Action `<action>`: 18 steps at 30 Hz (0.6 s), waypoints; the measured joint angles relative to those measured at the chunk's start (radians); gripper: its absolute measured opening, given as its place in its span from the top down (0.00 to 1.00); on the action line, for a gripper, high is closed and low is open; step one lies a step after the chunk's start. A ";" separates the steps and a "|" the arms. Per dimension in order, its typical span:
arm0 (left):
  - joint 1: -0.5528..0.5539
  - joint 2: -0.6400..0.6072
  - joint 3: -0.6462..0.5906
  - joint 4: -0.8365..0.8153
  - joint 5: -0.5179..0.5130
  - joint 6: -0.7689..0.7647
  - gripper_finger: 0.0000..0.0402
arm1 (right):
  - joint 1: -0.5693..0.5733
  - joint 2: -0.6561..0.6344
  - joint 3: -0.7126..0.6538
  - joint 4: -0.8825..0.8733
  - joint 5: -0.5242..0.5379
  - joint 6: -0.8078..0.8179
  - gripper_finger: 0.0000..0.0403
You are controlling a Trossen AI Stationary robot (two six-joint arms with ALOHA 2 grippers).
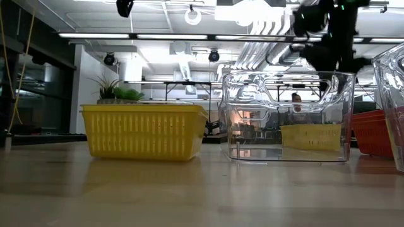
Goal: Stack baskets by color
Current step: Stack the top yellow bin on the stacked yellow bin
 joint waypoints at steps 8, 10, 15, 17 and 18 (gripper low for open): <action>-0.026 0.000 0.000 0.006 -0.012 -0.003 0.63 | -0.110 -0.053 -0.275 0.307 0.022 -0.014 0.45; -0.031 0.001 0.000 0.006 -0.012 -0.003 0.63 | -0.112 -0.049 -0.315 0.381 0.042 0.015 0.45; -0.037 0.016 0.000 0.006 -0.011 0.036 0.63 | -0.111 -0.040 -0.383 0.481 0.100 0.125 0.45; -0.038 0.021 0.000 0.005 -0.010 0.065 0.63 | -0.110 -0.039 -0.397 0.506 0.133 0.165 0.45; -0.038 0.024 0.000 0.004 -0.008 0.065 0.63 | -0.110 -0.040 -0.402 0.520 0.142 0.176 0.45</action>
